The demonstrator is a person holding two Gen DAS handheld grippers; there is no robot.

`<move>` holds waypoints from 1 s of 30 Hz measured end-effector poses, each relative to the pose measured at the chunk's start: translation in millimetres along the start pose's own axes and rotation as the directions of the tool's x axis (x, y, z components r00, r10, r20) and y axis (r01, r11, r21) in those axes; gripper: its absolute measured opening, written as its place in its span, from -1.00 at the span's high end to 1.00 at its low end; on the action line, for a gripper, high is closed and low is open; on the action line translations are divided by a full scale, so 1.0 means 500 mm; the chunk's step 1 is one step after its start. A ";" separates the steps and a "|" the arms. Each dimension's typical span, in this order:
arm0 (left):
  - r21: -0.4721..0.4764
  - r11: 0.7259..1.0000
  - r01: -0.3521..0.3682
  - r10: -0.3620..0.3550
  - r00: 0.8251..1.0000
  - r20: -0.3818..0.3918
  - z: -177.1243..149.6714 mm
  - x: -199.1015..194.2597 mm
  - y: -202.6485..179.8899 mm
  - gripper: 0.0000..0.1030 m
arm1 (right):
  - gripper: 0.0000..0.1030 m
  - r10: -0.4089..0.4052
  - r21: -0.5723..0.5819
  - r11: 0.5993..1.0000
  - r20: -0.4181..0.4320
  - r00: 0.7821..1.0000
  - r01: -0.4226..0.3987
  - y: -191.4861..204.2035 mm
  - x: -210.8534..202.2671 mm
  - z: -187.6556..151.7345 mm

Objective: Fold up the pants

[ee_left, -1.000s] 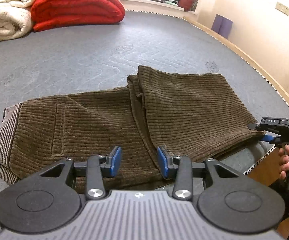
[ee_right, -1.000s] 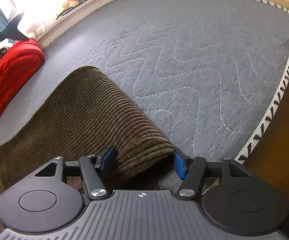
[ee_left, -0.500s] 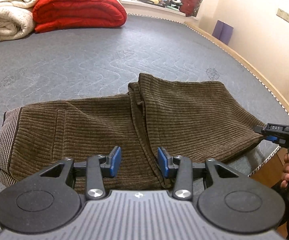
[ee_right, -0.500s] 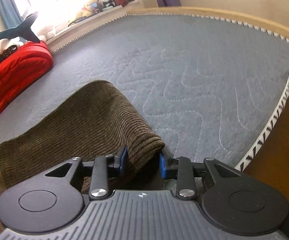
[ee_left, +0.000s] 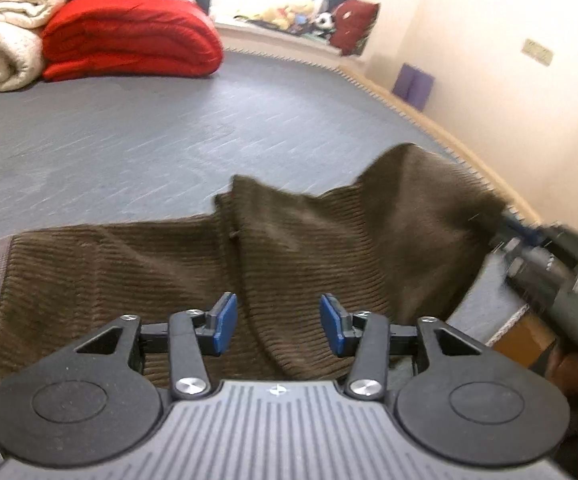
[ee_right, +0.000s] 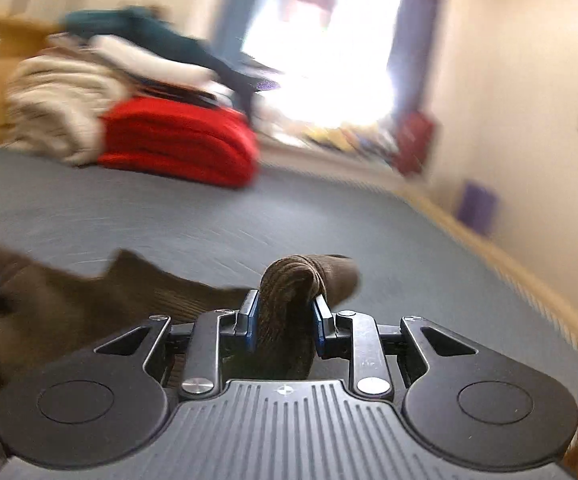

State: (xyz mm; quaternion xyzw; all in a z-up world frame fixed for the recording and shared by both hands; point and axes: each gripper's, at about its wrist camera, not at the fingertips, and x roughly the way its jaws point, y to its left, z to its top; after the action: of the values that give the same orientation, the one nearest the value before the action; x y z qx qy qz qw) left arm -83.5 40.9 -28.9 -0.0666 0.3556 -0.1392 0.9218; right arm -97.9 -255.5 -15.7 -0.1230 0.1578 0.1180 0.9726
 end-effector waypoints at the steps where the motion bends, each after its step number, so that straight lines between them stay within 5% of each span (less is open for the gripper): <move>1: -0.013 1.000 0.028 -0.027 1.000 0.007 0.003 -0.001 -0.003 -0.07 | 0.55 0.040 -0.052 0.998 0.024 0.999 -0.038 0.023 -0.010 -0.003; 2: -0.038 0.997 0.062 -0.062 0.998 0.014 0.006 -0.001 -0.003 -0.10 | 0.88 0.087 -0.103 0.991 0.047 0.995 -0.082 0.045 -0.021 -0.007; 3: -0.066 0.993 0.098 -0.097 0.995 0.022 0.010 -0.002 -0.002 -0.17 | 1.00 0.151 -0.161 0.977 0.070 0.986 -0.138 0.069 -0.033 -0.011; 6: -0.134 0.976 0.171 -0.167 0.985 0.037 0.017 0.002 0.003 -0.31 | 1.00 0.346 -0.359 0.888 0.107 0.932 -0.288 0.152 -0.080 -0.031; 8: -0.151 0.977 0.151 -0.146 0.988 0.040 0.022 0.006 0.006 -0.31 | 1.00 0.400 -0.405 0.850 0.081 0.913 -0.337 0.184 -0.093 -0.050; 10: -0.170 0.977 0.126 -0.121 0.992 0.040 0.024 0.009 0.011 -0.31 | 1.00 0.370 -0.390 0.863 0.053 0.927 -0.322 0.187 -0.082 -0.055; 13: -0.181 0.979 0.096 -0.093 0.995 0.027 0.024 0.012 0.019 -0.31 | 0.98 0.234 -0.224 0.949 0.030 0.972 -0.222 0.137 -0.041 -0.039; 16: -0.162 0.984 0.078 -0.078 0.997 0.006 0.022 0.019 0.019 -0.31 | 0.49 0.072 0.095 0.993 -0.079 0.994 -0.065 0.027 0.017 -0.033; 17: -0.154 0.985 0.074 -0.075 0.997 0.001 0.022 0.022 0.018 -0.31 | 0.10 0.033 0.213 0.977 -0.129 0.991 -0.005 -0.014 0.033 -0.040; 18: -0.147 0.987 0.071 -0.072 0.997 -0.003 0.022 0.026 0.016 -0.31 | -0.09 0.003 0.313 0.948 -0.176 0.984 0.053 -0.051 0.046 -0.050; 22: -0.127 0.989 0.070 -0.072 0.997 -0.012 0.025 0.040 0.008 -0.31 | -0.10 -0.095 0.575 0.777 -0.295 0.951 0.256 -0.173 0.063 -0.115; 27: -0.100 0.993 0.066 -0.069 0.997 -0.024 0.023 0.053 -0.003 -0.31 | -0.24 -0.153 0.695 0.573 -0.430 0.890 0.434 -0.274 0.085 -0.191; 30: -0.093 0.994 0.063 -0.066 0.997 -0.028 0.020 0.058 -0.004 -0.31 | -0.27 -0.077 0.758 0.462 -0.483 0.872 0.461 -0.304 0.105 -0.243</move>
State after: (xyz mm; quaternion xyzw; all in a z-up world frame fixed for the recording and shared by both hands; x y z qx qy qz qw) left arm -56.9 30.3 -39.7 -0.1180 0.3737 -0.1533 0.9072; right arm -42.4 -422.5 -114.3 0.3285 0.3589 -0.1608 0.8587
